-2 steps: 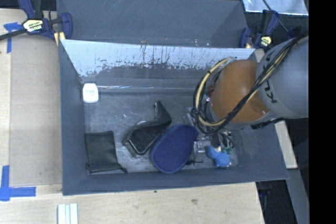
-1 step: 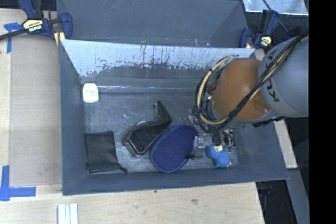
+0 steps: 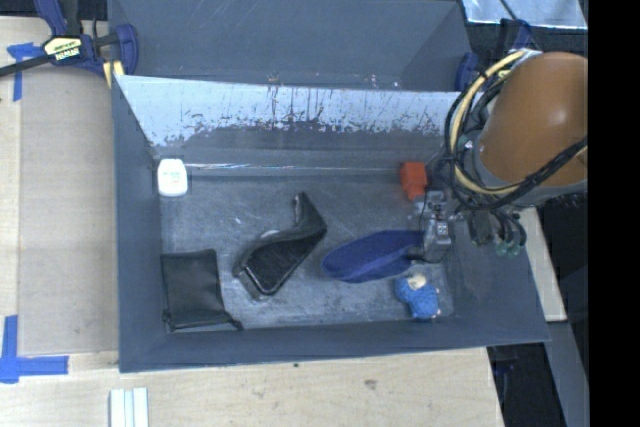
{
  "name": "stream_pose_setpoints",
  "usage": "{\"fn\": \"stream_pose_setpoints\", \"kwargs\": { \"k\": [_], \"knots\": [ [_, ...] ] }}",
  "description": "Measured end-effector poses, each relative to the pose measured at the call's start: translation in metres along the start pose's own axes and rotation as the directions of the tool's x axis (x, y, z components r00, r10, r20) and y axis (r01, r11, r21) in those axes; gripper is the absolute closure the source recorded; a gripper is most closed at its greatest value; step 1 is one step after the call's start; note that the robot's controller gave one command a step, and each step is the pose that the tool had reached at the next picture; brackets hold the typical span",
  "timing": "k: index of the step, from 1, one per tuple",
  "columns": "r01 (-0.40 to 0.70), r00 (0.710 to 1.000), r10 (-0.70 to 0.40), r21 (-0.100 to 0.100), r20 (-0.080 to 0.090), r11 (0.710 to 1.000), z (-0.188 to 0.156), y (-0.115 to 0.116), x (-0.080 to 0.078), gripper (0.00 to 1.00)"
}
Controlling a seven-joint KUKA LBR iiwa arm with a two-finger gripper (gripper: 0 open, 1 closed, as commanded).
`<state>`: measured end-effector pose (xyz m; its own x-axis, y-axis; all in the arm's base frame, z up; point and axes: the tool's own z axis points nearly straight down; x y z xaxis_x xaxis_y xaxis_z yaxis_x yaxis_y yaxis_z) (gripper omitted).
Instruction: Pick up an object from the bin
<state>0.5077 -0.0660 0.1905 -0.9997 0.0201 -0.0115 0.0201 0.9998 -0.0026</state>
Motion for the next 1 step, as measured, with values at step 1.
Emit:
{"fn": "stream_pose_setpoints", "kwargs": {
  "k": [1],
  "knots": [
    [0.029, 1.0, -0.029, -0.001, 0.005, 1.0, -0.0861, -0.0183, -0.0773, 1.0]
  ]
}}
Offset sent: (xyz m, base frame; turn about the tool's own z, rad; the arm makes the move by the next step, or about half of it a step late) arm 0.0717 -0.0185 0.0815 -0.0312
